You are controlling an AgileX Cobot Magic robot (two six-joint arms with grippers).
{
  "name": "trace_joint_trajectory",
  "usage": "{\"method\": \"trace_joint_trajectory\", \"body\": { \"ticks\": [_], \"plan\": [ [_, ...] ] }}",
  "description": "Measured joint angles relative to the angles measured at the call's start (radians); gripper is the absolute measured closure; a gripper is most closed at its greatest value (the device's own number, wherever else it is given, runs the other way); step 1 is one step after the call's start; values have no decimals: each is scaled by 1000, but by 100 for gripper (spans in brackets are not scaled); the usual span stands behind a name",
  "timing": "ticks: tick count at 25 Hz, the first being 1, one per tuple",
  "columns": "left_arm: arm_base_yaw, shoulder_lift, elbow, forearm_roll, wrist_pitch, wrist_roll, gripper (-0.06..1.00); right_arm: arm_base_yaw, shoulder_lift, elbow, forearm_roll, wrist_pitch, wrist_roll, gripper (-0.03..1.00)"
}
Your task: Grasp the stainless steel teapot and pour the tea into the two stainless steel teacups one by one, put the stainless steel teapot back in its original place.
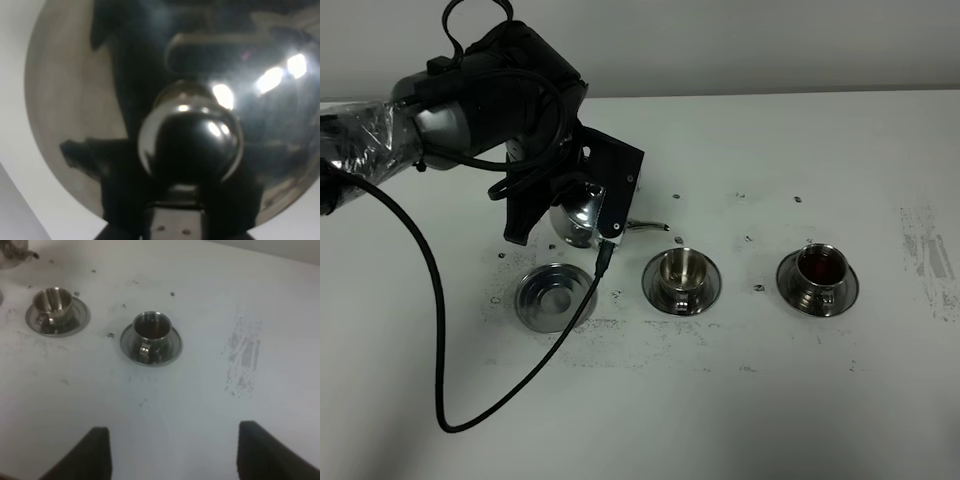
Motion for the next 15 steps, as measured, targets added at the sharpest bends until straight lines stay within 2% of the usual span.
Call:
{"method": "trace_joint_trajectory", "body": {
  "ticks": [5,10,15],
  "plan": [
    [-10,0,0,17,-61,45,77,0,0,0,0,0,0,45],
    [-10,0,0,48,-69,79,77,0,0,0,0,0,0,45],
    [-13,0,0,50,-72,167,77,0,0,0,0,0,0,45]
  ]
}}
